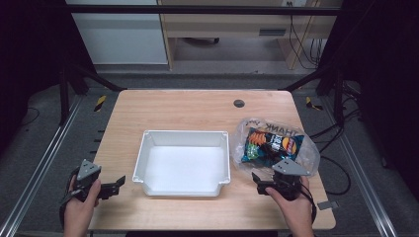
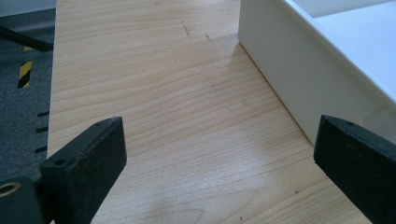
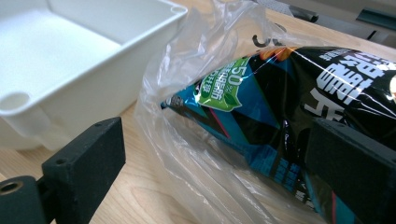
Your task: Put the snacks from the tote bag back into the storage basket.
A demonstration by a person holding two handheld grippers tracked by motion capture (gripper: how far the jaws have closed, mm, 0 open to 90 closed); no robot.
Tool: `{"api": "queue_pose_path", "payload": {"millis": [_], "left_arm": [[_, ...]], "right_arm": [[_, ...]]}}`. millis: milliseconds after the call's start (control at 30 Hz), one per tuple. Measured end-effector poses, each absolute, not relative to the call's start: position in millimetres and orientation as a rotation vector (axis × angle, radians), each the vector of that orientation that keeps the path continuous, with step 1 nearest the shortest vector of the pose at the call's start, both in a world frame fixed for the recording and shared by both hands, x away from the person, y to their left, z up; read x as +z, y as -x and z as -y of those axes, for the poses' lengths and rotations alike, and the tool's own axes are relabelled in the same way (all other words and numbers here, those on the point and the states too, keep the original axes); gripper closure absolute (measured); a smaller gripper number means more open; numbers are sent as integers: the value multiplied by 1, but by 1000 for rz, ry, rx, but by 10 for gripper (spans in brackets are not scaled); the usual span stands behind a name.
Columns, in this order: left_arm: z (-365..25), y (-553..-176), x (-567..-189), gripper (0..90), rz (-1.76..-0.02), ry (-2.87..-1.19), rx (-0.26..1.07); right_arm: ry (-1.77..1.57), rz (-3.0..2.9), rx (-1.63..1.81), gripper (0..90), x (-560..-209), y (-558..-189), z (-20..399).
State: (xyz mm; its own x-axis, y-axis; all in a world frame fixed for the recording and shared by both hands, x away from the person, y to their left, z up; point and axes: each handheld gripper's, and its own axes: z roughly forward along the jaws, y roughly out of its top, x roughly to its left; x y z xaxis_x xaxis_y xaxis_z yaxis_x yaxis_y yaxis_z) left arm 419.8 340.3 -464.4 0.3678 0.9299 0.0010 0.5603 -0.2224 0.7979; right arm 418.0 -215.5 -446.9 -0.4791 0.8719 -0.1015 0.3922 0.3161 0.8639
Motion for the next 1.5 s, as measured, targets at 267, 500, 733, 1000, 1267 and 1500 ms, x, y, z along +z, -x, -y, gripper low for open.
{"api": "queue_pose_path", "payload": {"millis": [267, 500, 733, 1000, 1267, 1500], "left_arm": [[-339, -420, -465, 24, -1290, -1915, 649], [-338, -420, -466, 24, -1295, -1922, 638], [-339, -418, -466, 24, -1300, -1919, 645], [-342, -418, -466, 24, -1308, -1909, 643], [-342, -417, -466, 24, -1304, -1913, 635], [-341, -417, -466, 24, -1301, -1910, 636]], "right_arm": [[-1043, -2084, 986, 46, -448, -419, 208], [-1054, -2044, 981, 49, -440, -413, 216], [-1091, -2029, 963, 58, -424, -423, 232], [-1056, -2100, 907, 42, -406, -431, 240], [-1030, -2207, 826, 55, -390, -449, 249], [-1051, -2257, 803, 69, -382, -465, 255]]}}
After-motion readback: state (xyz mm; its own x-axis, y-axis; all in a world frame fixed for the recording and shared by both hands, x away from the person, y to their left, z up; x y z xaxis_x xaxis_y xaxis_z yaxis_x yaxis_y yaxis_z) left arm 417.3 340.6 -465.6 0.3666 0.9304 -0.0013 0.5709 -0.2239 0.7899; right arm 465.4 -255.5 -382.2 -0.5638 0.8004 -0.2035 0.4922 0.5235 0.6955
